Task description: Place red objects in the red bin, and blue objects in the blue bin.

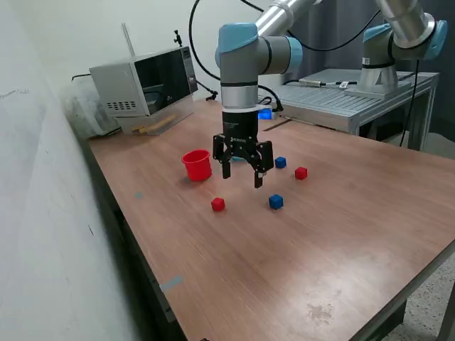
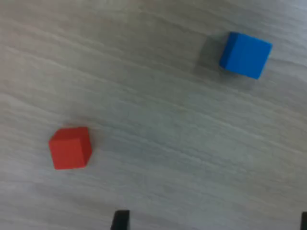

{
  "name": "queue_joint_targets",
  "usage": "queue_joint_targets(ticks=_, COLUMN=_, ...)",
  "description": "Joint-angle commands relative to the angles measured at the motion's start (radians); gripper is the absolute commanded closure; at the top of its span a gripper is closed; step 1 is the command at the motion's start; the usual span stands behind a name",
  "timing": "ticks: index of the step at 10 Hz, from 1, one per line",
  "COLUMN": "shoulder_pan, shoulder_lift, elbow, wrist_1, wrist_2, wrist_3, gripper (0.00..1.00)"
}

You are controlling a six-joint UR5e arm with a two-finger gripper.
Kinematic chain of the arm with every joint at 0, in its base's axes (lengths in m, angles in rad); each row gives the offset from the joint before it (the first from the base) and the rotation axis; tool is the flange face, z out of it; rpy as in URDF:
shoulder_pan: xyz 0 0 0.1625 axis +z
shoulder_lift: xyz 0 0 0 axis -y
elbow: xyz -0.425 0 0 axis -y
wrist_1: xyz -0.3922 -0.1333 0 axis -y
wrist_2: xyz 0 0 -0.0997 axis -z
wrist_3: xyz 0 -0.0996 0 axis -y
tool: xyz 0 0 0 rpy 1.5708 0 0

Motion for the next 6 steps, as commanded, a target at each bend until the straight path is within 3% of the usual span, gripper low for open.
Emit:
queue_joint_targets(ticks=1, shoulder_pan=-0.016, shoulder_lift=0.047, elbow=-0.035, wrist_1=0.003, wrist_2=0.006, wrist_3=-0.138, gripper=0.00)
queue_joint_targets(ticks=4, shoulder_pan=-0.108, shoulder_lift=0.049, elbow=-0.052, wrist_1=0.002, wrist_2=-0.029, wrist_3=-0.174, gripper=0.00)
queue_joint_targets(ticks=6, shoulder_pan=-0.135, shoulder_lift=0.050, elbow=-0.041, wrist_1=0.006, wrist_2=-0.034, wrist_3=-0.197, gripper=0.00)
